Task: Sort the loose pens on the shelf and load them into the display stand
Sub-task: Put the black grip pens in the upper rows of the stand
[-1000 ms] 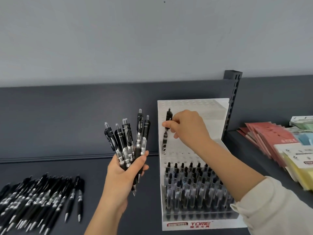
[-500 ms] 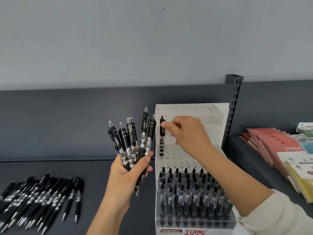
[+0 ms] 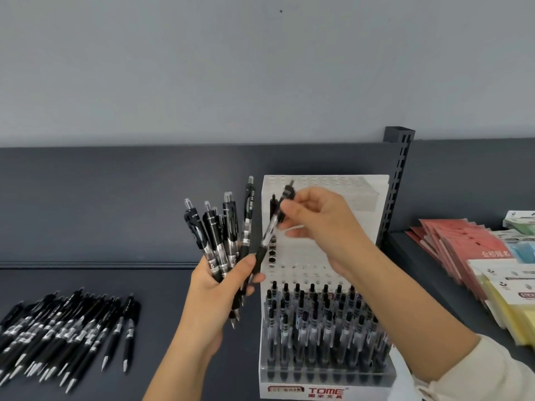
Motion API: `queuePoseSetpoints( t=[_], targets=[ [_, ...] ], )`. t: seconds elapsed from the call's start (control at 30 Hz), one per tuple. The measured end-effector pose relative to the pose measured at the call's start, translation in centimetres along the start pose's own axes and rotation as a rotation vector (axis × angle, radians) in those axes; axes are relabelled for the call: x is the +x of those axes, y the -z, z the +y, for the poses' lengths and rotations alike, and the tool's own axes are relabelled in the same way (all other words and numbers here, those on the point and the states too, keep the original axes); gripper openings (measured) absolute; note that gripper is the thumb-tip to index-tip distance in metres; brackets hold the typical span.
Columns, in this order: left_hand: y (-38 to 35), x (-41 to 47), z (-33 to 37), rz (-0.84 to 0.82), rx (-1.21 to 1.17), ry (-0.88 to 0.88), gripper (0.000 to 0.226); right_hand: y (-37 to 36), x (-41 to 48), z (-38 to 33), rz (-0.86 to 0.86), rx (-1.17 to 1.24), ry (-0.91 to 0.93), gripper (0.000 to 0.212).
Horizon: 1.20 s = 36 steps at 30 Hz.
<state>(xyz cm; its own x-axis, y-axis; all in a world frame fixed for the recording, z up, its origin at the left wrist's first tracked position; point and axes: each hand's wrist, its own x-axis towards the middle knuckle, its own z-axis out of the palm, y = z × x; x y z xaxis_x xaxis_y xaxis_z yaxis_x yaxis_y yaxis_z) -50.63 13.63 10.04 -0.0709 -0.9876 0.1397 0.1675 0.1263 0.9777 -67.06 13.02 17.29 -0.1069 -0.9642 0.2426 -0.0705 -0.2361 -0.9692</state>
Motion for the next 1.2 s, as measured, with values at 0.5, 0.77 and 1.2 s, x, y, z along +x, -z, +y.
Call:
queuePoseSetpoints(
  t=[0.5,0.77,1.2],
  targets=[
    [1.4,0.7,-0.7,0.128,-0.016,-0.069,0.025,0.7,2.3,1.0,0.258,-0.449,0.258,0.017],
    [1.3,0.5,-0.6,0.085,-0.008,-0.068,0.049,0.4,2.3,2.5,0.124,-0.741,0.141,0.018],
    [-0.3,0.3,-0.1,-0.103,0.175,-0.154,0.023,-0.5,-1.4,-0.6,-0.146,-0.227,0.115,0.008]
  ],
)
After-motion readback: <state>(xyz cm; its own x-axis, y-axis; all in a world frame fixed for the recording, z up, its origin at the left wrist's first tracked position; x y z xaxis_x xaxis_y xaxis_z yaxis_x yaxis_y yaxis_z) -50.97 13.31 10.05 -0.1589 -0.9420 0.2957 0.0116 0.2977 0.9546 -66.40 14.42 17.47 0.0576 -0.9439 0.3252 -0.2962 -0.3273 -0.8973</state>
